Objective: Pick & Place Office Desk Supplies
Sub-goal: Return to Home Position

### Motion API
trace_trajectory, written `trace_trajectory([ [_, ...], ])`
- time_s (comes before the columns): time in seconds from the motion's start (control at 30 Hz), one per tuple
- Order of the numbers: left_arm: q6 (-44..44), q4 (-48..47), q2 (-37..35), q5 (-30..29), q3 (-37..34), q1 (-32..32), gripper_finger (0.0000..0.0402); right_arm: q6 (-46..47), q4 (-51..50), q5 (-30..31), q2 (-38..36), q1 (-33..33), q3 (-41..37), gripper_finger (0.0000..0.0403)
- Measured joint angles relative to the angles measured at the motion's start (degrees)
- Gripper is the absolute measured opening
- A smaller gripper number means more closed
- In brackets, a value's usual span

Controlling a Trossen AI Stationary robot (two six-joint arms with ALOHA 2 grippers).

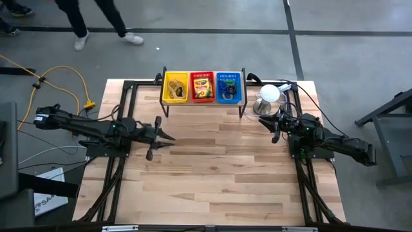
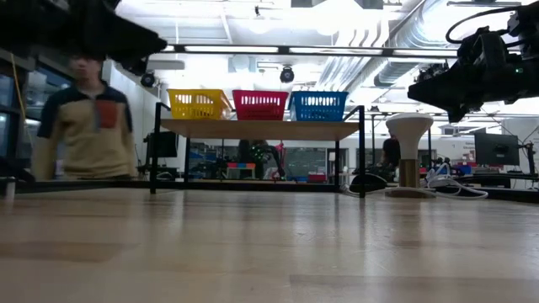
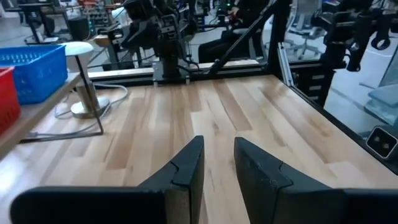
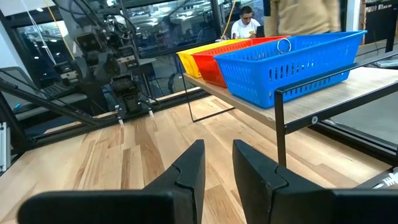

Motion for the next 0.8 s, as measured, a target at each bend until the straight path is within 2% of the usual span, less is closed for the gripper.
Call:
trace_trajectory([
  [0.13, 0.00, 0.84, -3.31, 2.65, -2.74, 2.92, 0.0083, 0.00, 0.02, 0.00, 0.00, 0.00, 0.00, 0.0069],
  [0.37, -0.99, 0.76, -8.62, 3.01, -6.09, 7.13, 0.0083, 0.00, 0.06, 0.00, 0.00, 0.00, 0.00, 0.0069],
  [0.8, 0.25, 1.65, -18.03, 1.62, -13.43, 8.50, 0.0083, 0.00, 0.06, 0.00, 0.00, 0.00, 0.00, 0.0069],
])
